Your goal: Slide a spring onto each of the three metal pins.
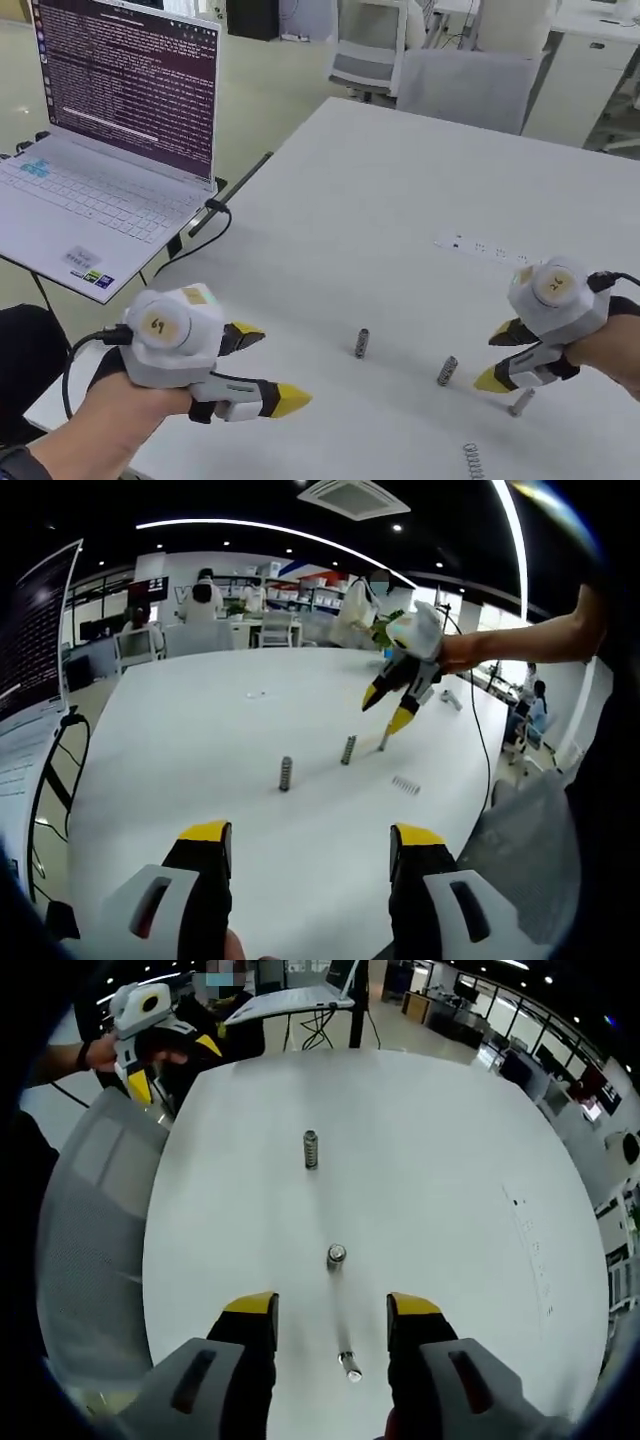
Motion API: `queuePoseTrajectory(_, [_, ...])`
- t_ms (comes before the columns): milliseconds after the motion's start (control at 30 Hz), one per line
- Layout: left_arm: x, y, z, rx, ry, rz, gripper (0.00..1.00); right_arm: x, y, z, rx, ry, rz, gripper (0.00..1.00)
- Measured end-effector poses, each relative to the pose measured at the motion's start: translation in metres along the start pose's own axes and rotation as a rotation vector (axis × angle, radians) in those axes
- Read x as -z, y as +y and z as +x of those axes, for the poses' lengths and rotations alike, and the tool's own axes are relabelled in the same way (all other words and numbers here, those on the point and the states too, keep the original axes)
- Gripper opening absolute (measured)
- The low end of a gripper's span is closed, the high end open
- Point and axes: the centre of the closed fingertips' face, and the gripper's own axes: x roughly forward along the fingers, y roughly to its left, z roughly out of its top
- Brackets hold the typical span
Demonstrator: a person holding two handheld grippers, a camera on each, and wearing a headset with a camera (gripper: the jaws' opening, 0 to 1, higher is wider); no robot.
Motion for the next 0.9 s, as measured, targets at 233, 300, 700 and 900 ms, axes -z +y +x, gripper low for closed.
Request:
queuePoseTrajectory(233, [-0.001,-0.001,0.001,0.01,0.004,0.007,0.6,0.01,0.002,-0.007,0.023,-0.035,0.064,0.43])
queuePoseTrajectory(300, [0.0,-0.001,0.001,0.013,0.005,0.007,0.6,0.012,0.002,-0.011,0.032,-0.052,0.088,0.43])
queuePoseTrajectory(700, [-0.002,-0.001,0.004,0.021,0.004,0.01,0.6,0.027,0.01,-0.032,0.127,-0.161,0.207,0.45])
queuePoseTrajectory(900, [-0.002,-0.002,0.003,0.024,0.005,0.011,0.6,0.035,0.017,-0.044,0.154,-0.224,0.278,0.48])
